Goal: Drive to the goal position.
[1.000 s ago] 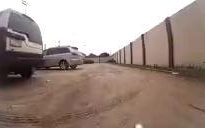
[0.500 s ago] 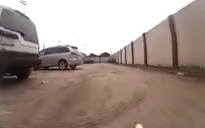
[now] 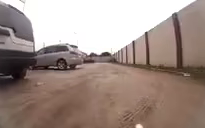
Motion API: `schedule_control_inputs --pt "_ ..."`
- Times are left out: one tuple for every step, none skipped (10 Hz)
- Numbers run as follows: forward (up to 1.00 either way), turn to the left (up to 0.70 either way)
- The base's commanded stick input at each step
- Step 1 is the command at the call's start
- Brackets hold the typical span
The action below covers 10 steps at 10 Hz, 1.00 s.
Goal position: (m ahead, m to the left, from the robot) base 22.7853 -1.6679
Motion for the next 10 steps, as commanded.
schedule_control_inputs --pt "0.7 0.0" --pt "0.7 0.0" --pt "0.7 0.0" --pt "0.7 0.0" --pt "0.7 0.0" --pt "0.7 0.0" --pt "0.7 0.0" --pt "0.7 0.0" --pt "0.7 0.0" --pt "0.7 0.0"
